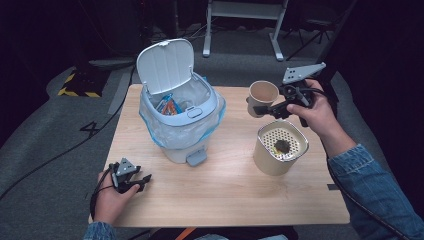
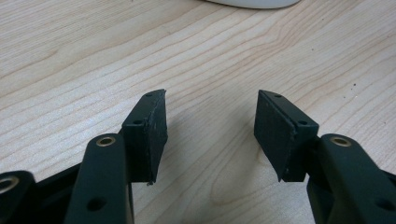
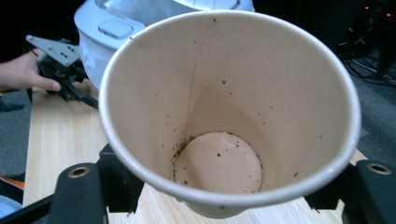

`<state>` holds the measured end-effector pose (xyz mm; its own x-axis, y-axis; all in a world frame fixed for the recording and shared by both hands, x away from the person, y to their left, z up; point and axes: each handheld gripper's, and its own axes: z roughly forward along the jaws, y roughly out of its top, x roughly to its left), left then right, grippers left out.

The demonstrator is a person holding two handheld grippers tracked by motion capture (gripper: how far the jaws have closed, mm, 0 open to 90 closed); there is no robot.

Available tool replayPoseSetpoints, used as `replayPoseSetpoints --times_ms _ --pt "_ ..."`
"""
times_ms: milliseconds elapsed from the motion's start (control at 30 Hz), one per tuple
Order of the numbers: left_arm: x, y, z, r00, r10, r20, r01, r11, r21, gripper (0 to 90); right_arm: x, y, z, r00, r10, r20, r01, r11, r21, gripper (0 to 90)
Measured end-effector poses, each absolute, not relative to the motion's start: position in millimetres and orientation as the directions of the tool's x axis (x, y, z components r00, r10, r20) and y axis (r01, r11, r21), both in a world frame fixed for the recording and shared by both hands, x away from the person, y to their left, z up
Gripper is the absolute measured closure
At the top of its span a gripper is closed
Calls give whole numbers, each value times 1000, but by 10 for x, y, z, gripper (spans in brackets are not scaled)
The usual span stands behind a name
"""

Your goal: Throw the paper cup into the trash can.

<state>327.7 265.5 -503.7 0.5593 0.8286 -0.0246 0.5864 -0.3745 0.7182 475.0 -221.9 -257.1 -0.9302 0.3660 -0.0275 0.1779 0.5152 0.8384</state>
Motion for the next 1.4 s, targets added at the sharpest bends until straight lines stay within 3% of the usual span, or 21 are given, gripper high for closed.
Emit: replayPoseSetpoints --times_ms 833,1400 --pt "3282 2660 -5039 561 827 -29 585 -371 721 443 5023 -998 -2311 -948 318 -25 132 462 877 291" --pt "3287 2662 -5039 562 826 -30 584 -372 722 444 5144 -526 -2497 -944 329 5 161 449 879 286"
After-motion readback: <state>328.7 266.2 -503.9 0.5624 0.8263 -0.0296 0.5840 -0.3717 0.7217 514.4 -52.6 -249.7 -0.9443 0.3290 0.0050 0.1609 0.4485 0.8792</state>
